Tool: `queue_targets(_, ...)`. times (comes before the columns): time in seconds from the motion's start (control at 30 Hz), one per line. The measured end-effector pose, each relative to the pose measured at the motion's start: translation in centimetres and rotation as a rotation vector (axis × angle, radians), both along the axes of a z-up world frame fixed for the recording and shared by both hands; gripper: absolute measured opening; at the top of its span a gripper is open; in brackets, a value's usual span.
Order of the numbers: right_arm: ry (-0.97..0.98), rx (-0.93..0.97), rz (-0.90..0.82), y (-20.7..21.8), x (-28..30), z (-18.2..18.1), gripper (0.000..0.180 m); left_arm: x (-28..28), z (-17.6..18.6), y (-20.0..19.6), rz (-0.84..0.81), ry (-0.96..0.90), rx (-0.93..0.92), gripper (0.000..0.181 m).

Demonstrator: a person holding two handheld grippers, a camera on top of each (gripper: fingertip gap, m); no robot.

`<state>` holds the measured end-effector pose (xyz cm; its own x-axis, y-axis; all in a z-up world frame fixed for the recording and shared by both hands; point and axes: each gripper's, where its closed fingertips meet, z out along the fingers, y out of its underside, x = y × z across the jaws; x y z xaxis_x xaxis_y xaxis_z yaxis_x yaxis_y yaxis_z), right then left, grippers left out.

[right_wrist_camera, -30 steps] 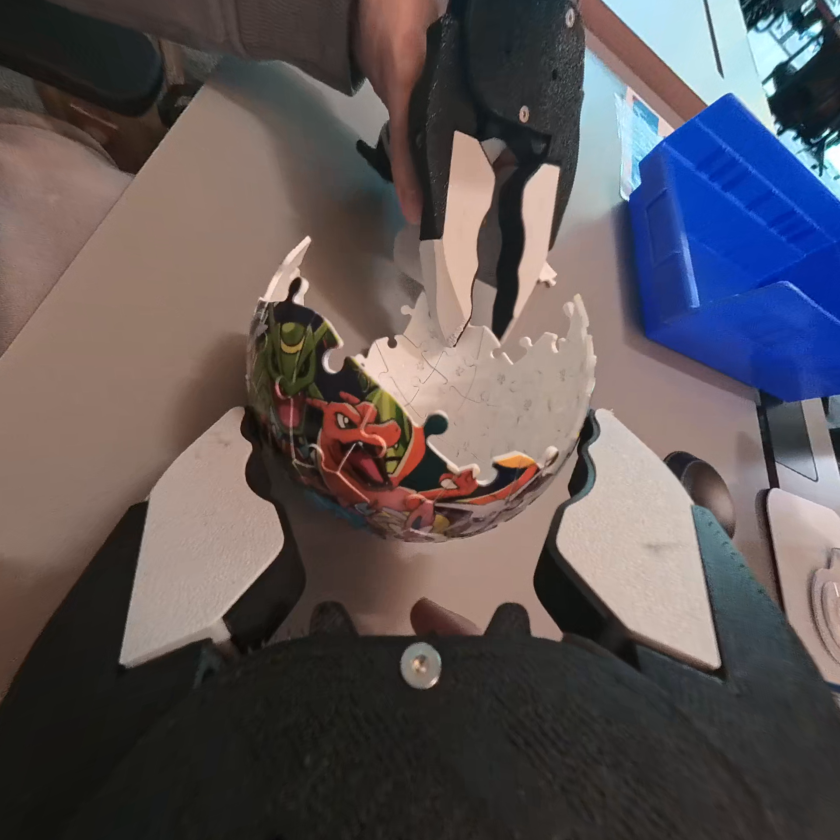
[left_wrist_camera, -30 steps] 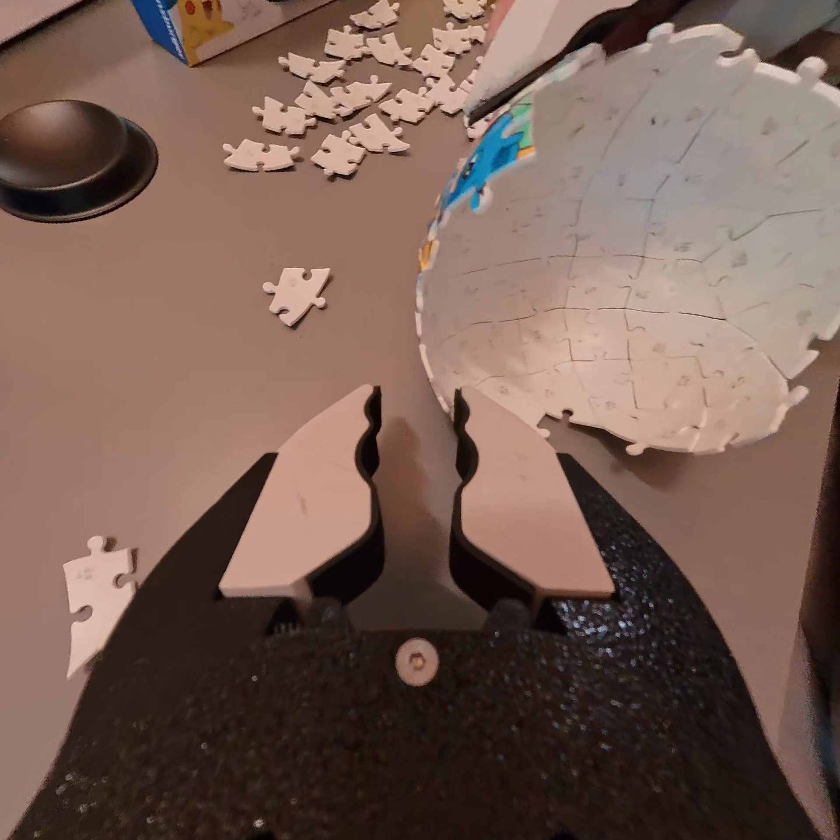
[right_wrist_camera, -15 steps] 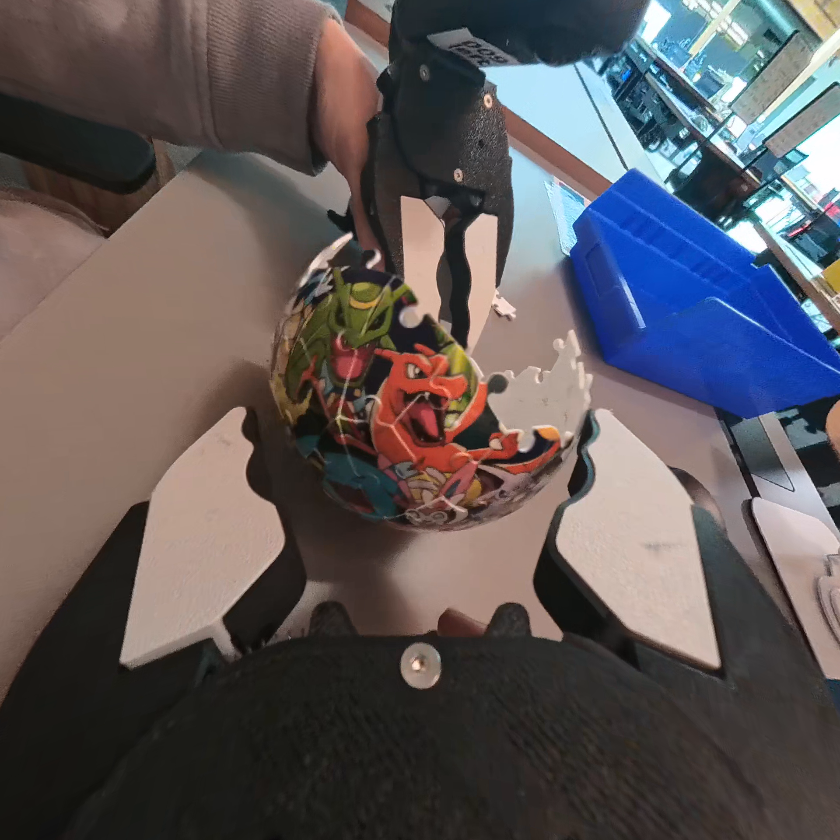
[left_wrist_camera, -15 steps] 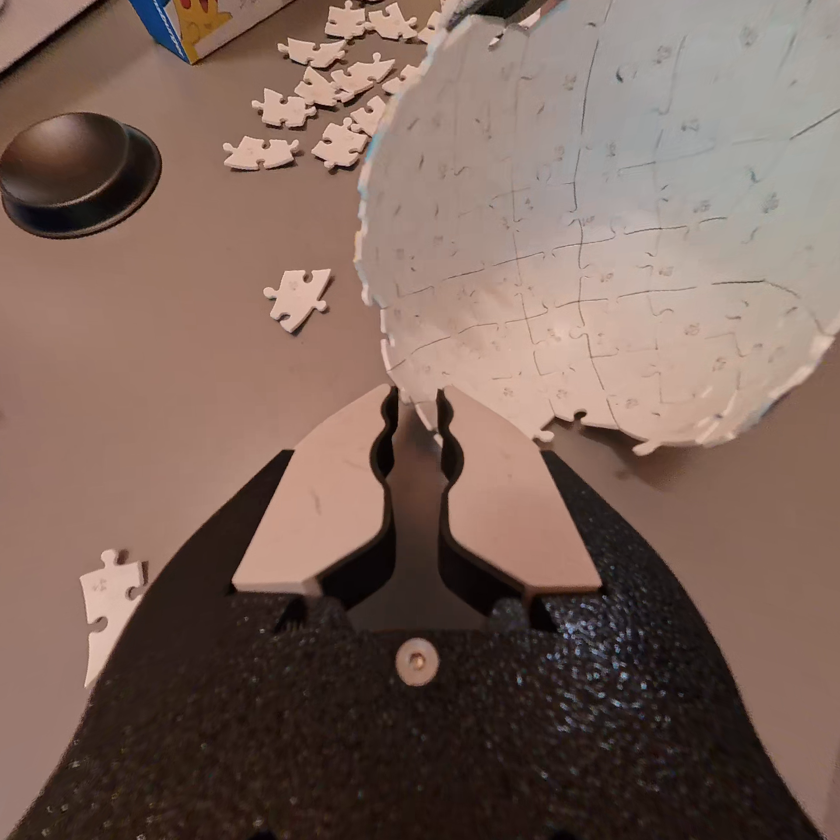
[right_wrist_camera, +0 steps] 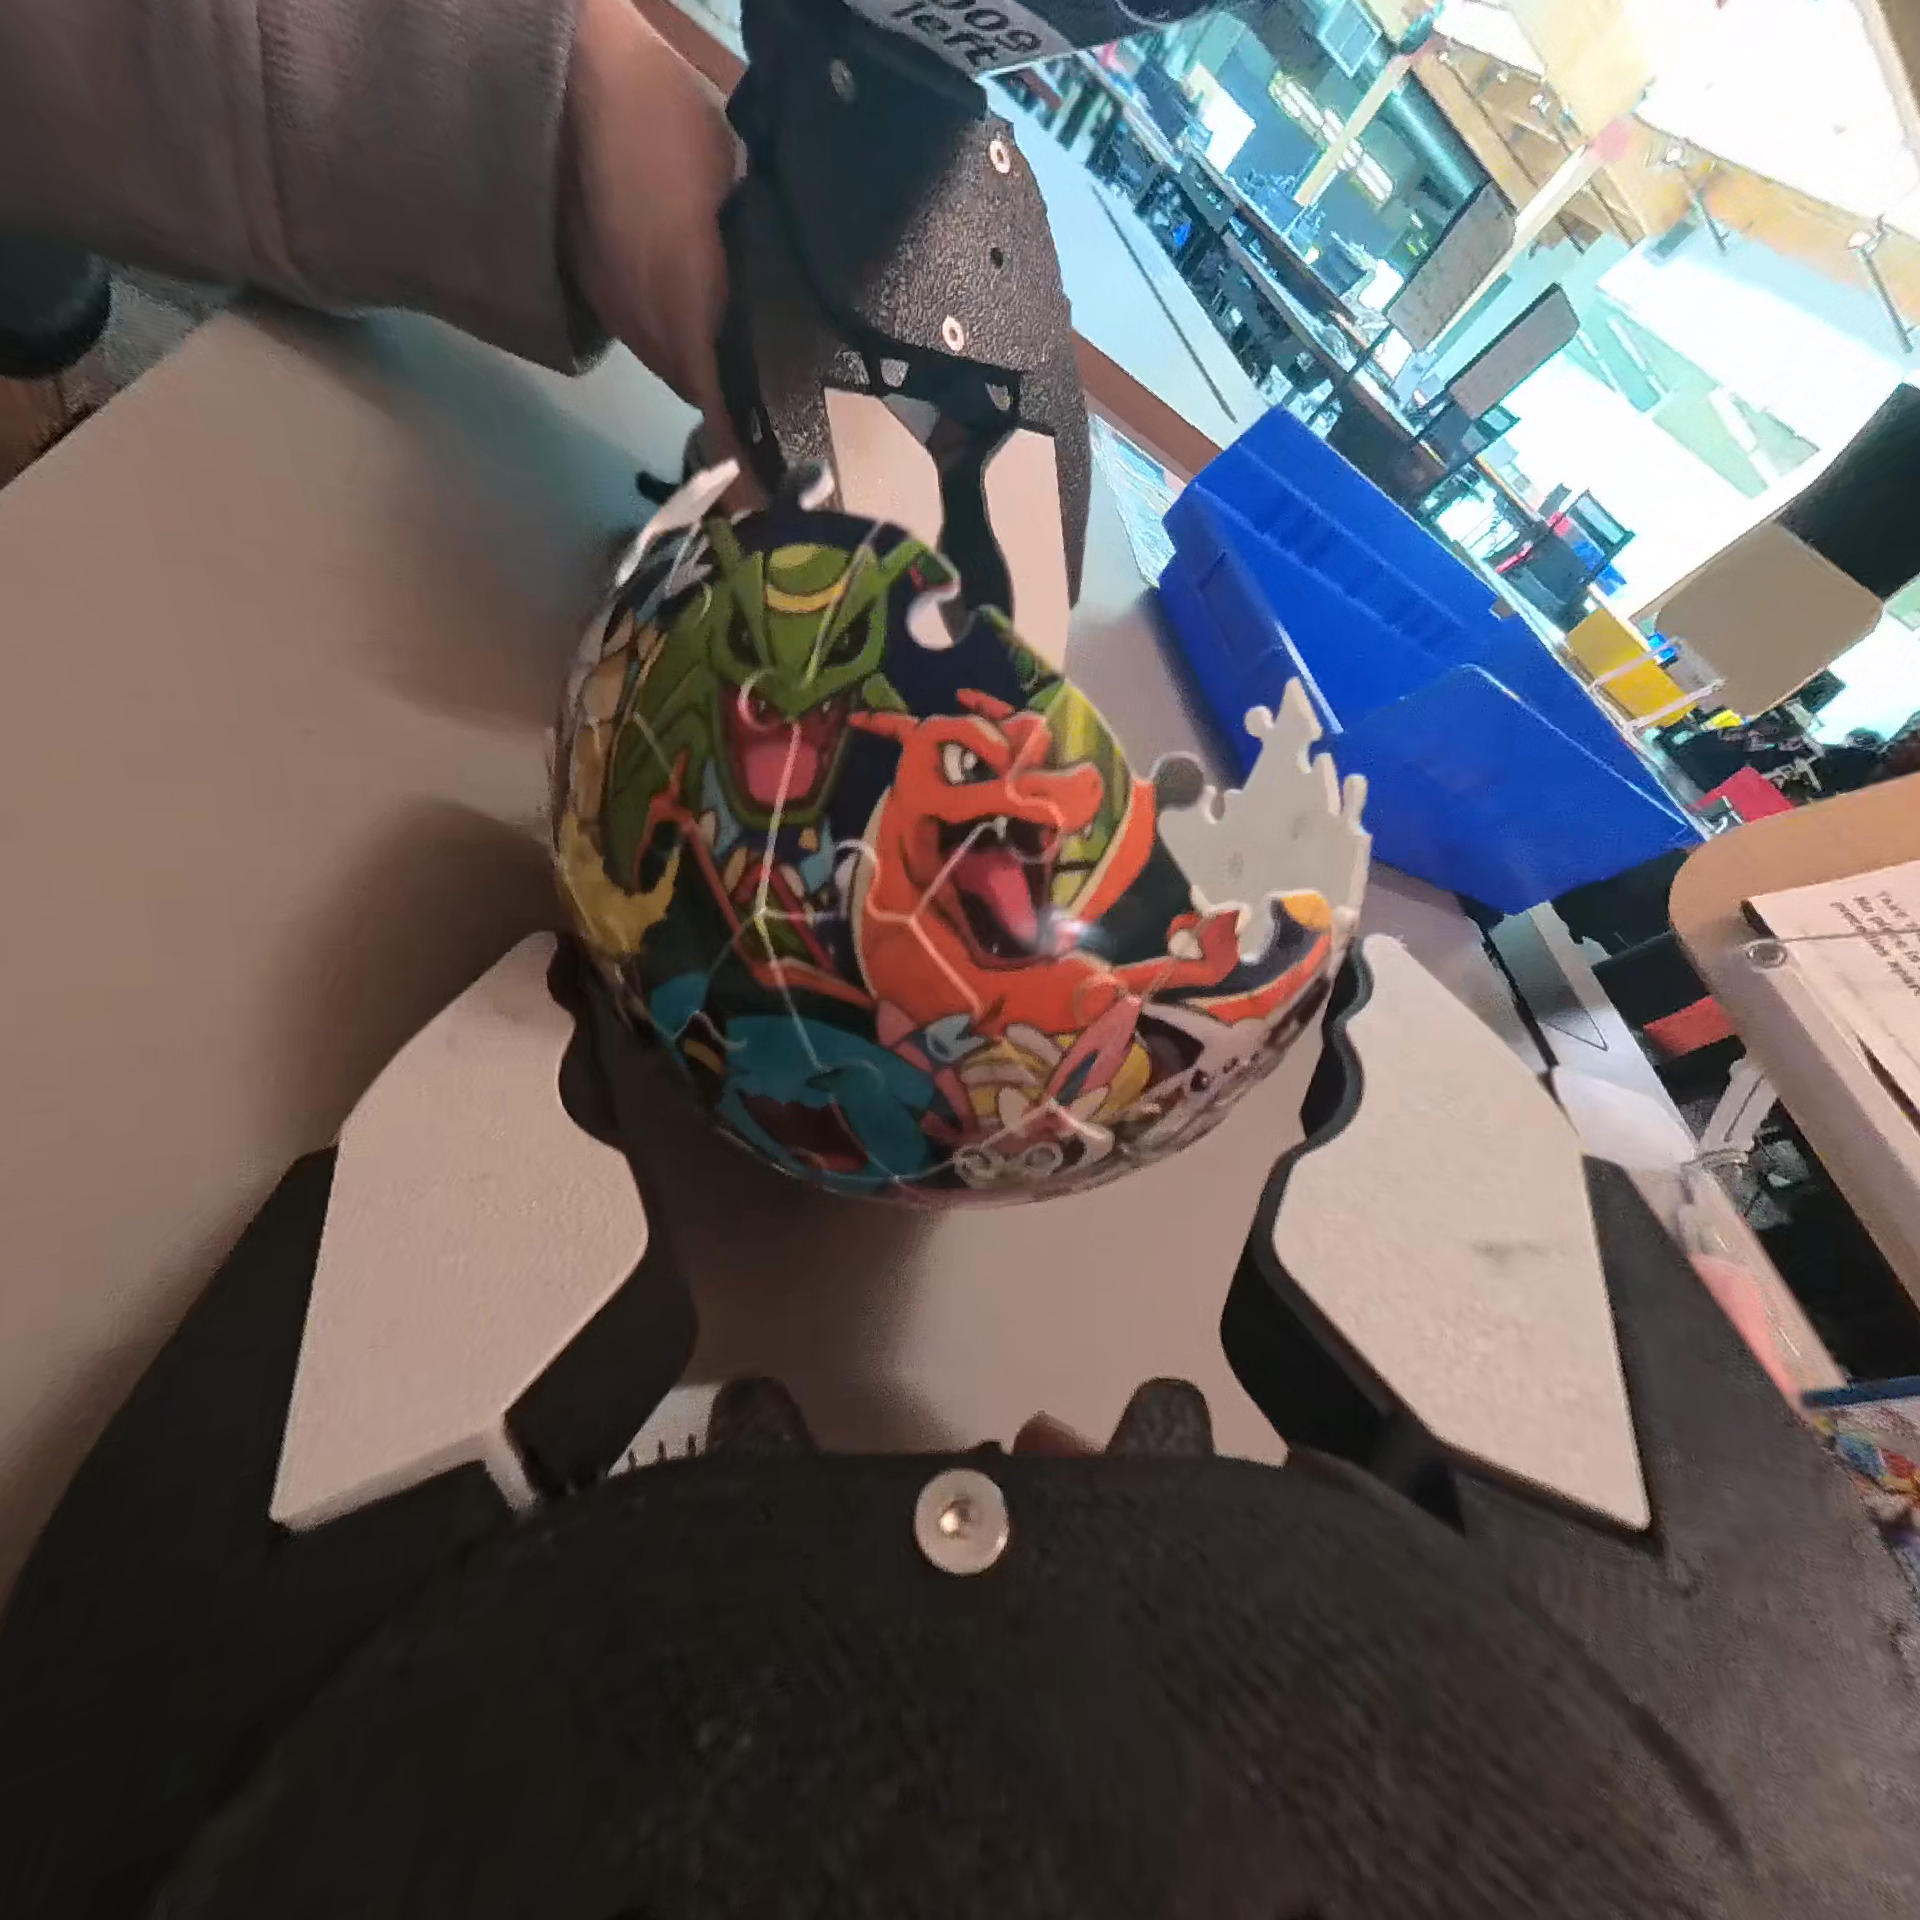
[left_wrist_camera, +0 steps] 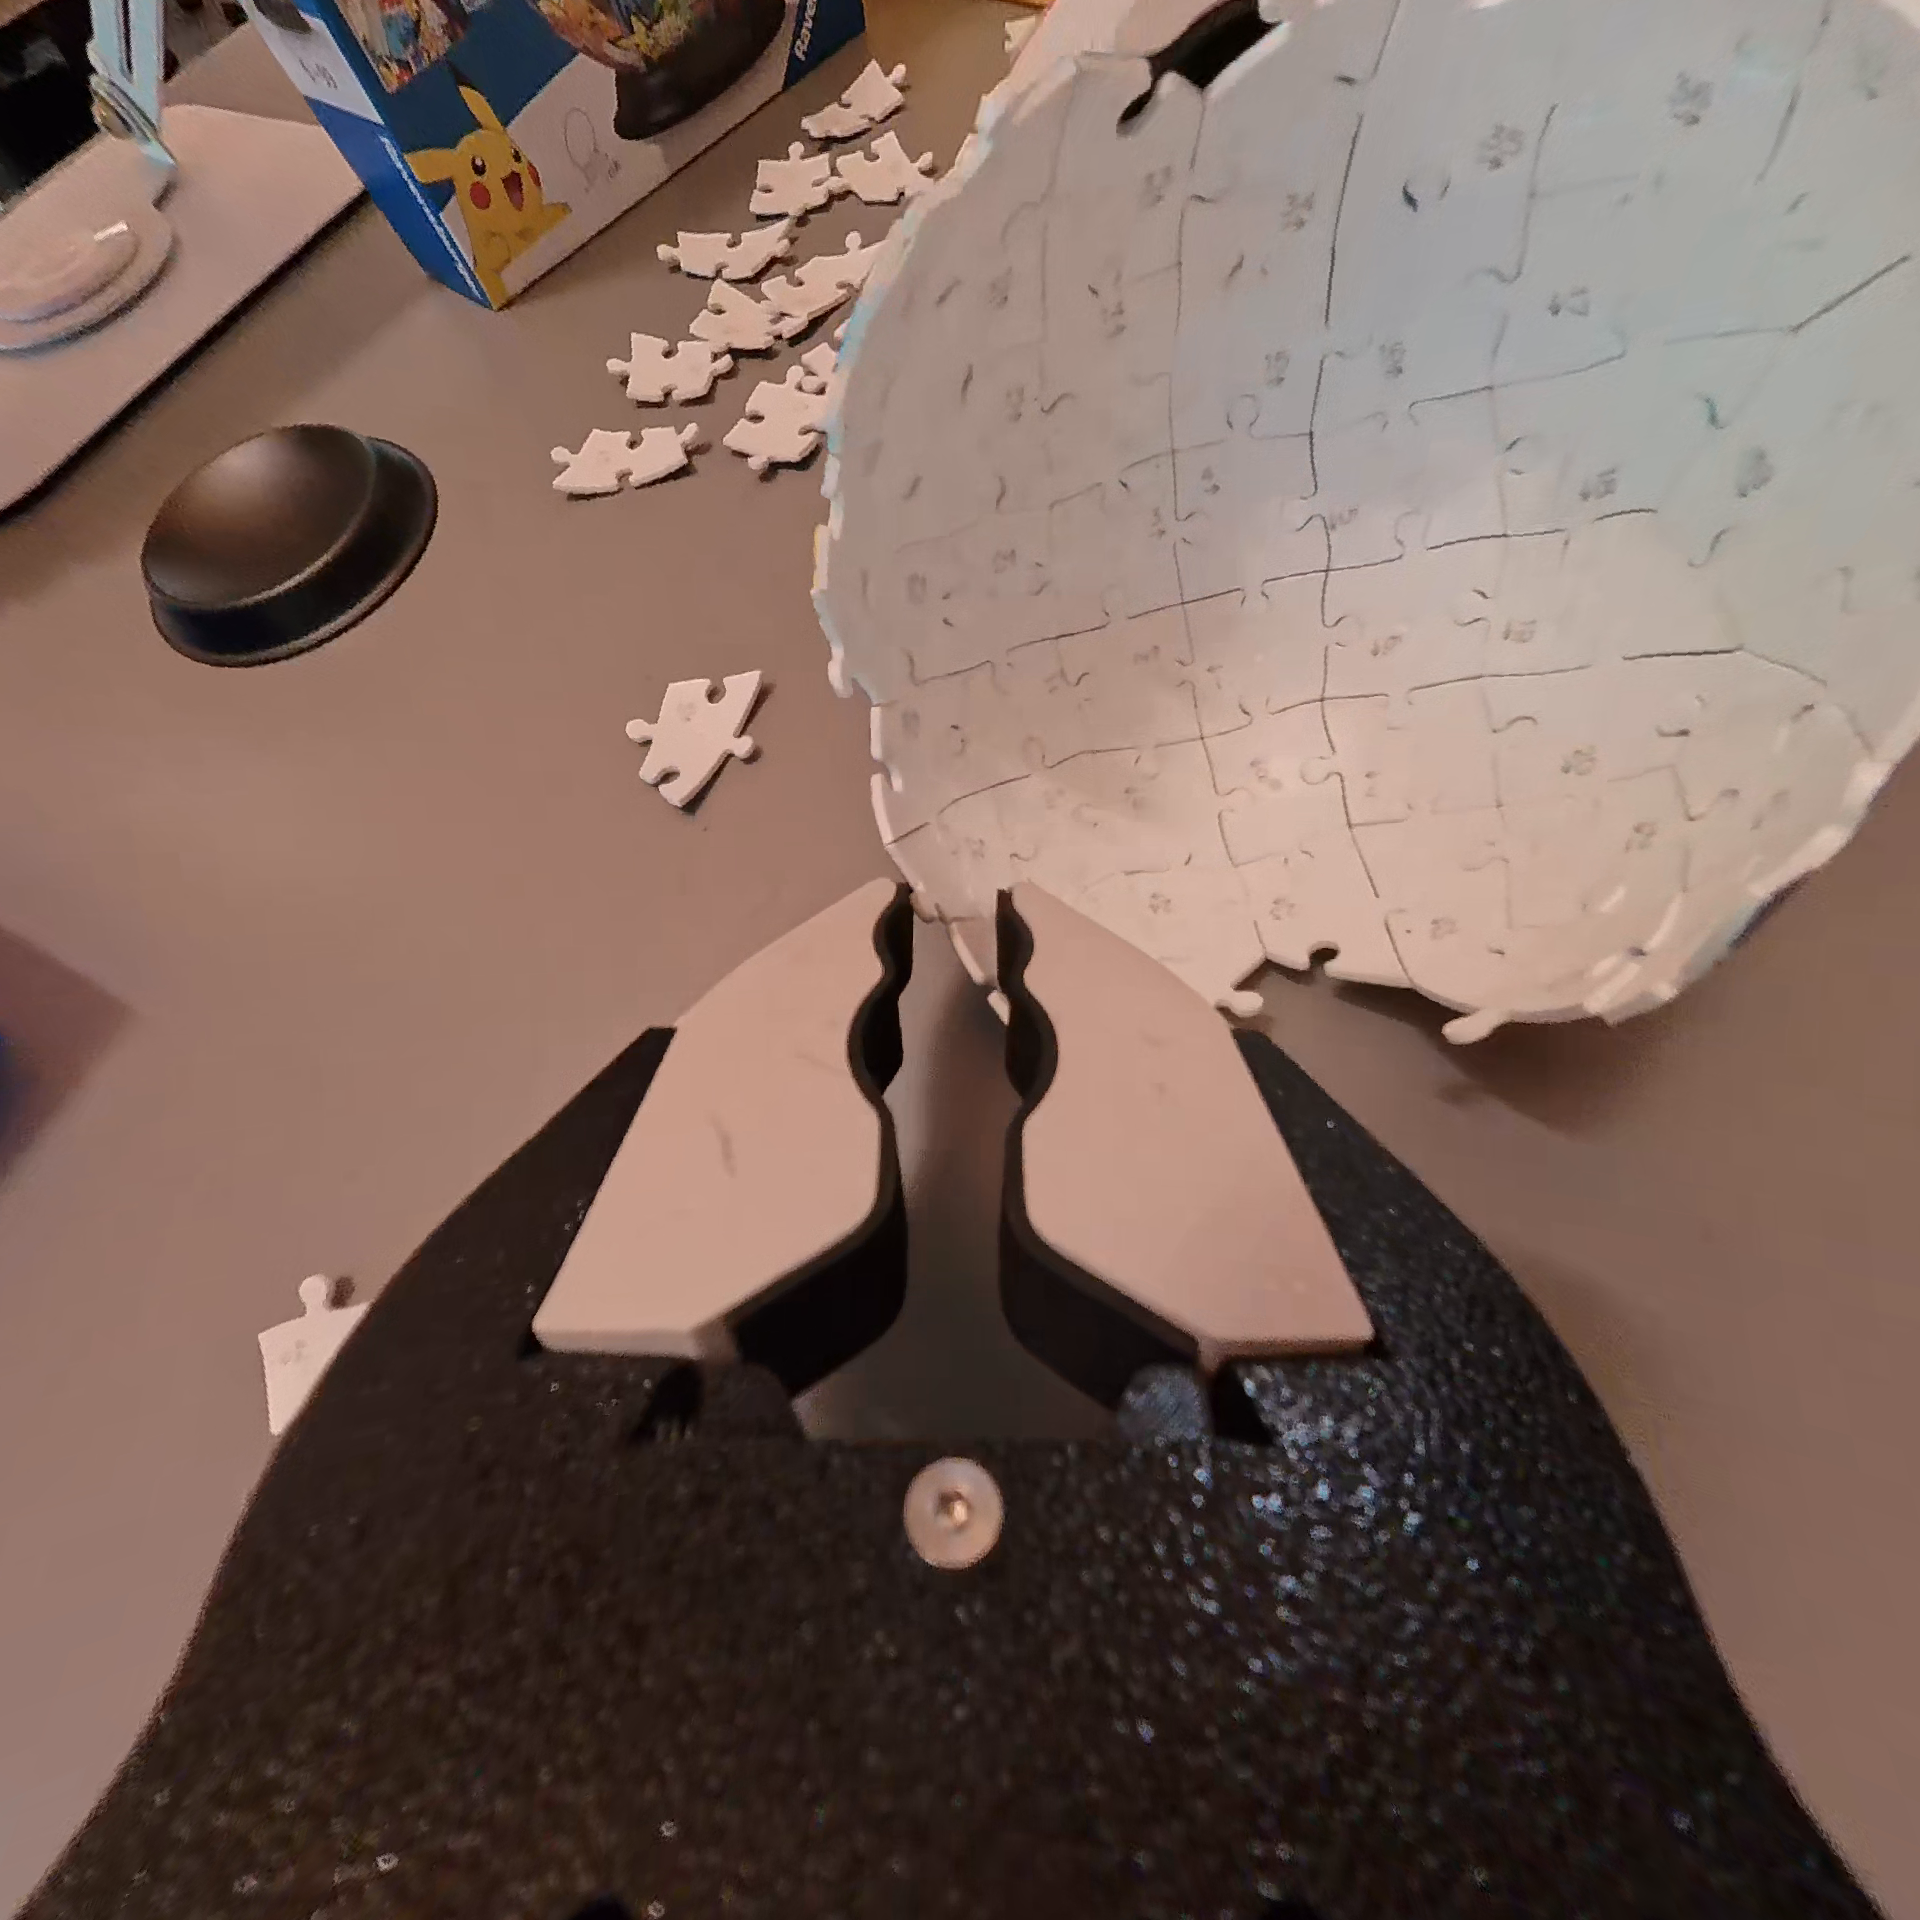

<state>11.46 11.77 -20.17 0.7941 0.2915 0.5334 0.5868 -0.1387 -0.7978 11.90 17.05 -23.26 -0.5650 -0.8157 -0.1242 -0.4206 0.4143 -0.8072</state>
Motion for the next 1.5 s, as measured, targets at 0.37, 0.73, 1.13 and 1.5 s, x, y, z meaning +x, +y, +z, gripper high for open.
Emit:
queue_targets(0.37, -0.207, 0.093, 0.043, 0.6, -2.3, 0.6, 0.131, -0.3, -0.5, -0.2, -0.028, -0.005, 0.069, 0.025)
queue_targets(0.73, -0.427, 0.131, 0.031, 0.9, -3.1, 0.6, 0.130, 0.1, -0.5, 0.2, 0.003, 0.020, 0.020, 0.031)
queue_targets(1.13, -0.503, 0.121, 0.008, 1.1, -3.0, 0.5, 0.129, 0.6, -0.2, 0.8, 0.054, 0.023, -0.012, 0.044)
queue_targets(1.5, -0.476, 0.090, 0.042, 2.1, -4.9, 0.6, 0.135, -0.3, -1.5, 0.8, 0.050, 0.103, 0.066, 0.045)
